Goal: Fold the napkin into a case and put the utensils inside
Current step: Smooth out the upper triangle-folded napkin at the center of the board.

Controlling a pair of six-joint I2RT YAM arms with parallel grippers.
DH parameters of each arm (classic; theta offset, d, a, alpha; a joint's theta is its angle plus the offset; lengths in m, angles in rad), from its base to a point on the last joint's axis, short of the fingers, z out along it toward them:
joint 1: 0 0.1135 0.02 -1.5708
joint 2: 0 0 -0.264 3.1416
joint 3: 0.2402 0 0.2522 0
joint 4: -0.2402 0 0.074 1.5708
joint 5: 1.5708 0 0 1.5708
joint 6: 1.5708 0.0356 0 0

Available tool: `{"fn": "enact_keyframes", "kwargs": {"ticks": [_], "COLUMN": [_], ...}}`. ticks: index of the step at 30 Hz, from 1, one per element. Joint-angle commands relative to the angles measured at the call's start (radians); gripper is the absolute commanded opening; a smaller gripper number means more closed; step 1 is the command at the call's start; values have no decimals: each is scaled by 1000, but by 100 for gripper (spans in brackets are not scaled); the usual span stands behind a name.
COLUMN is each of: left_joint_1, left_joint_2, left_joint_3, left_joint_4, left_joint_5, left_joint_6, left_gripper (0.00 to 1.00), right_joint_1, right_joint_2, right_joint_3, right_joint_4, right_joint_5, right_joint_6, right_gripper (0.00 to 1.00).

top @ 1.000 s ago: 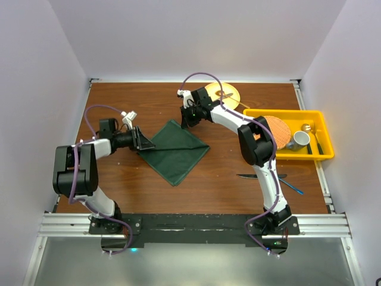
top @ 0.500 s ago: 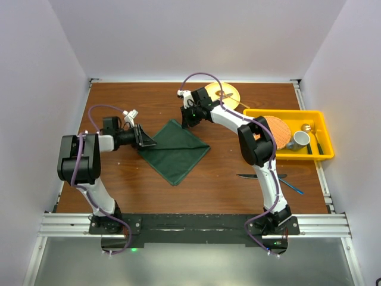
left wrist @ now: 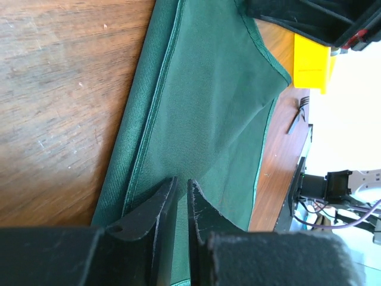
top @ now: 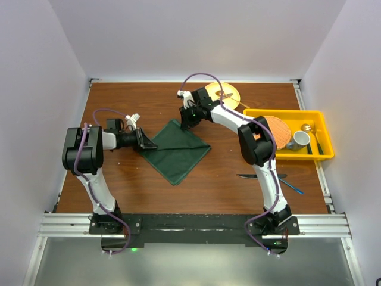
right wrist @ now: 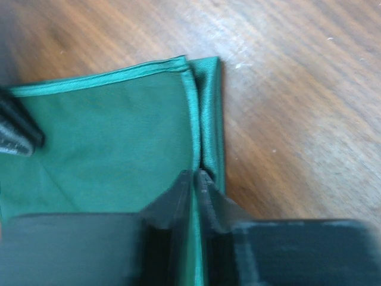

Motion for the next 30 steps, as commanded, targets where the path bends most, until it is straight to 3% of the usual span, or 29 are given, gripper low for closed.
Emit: {"fn": "enact_keyframes", "kwargs": {"ticks": [1, 2, 5, 10, 13, 19, 23, 30], "left_joint_1": [0, 0, 0, 0, 0, 0, 0, 0], "left_joint_2": [48, 50, 58, 58, 56, 53, 56, 53], "left_joint_3": [16, 18, 18, 8, 12, 12, 8, 22], "left_joint_4": [-45, -50, -60, -57, -60, -73, -68, -108], "left_joint_5": [-103, -108, -111, -117, -120, -122, -119, -122], "left_joint_6": [53, 57, 65, 70, 73, 88, 83, 108], "left_gripper": [18, 18, 17, 17, 17, 17, 16, 15], "right_joint_1": [-14, -17, -17, 3, 33, 81, 90, 27], "right_joint_2": [-76, -99, -176, -234, -213, -131, -44, -25], "right_joint_3": [62, 53, 0, -149, -229, -317, -317, -426], "right_joint_4": [-21, -15, 23, 224, 373, 614, 666, 697], "right_joint_5": [-125, -152, -244, -444, -504, -556, -580, -602], "right_joint_6": [25, 60, 145, 376, 577, 806, 852, 840], "right_gripper": [31, 51, 72, 91, 96, 98, 98, 98]}}
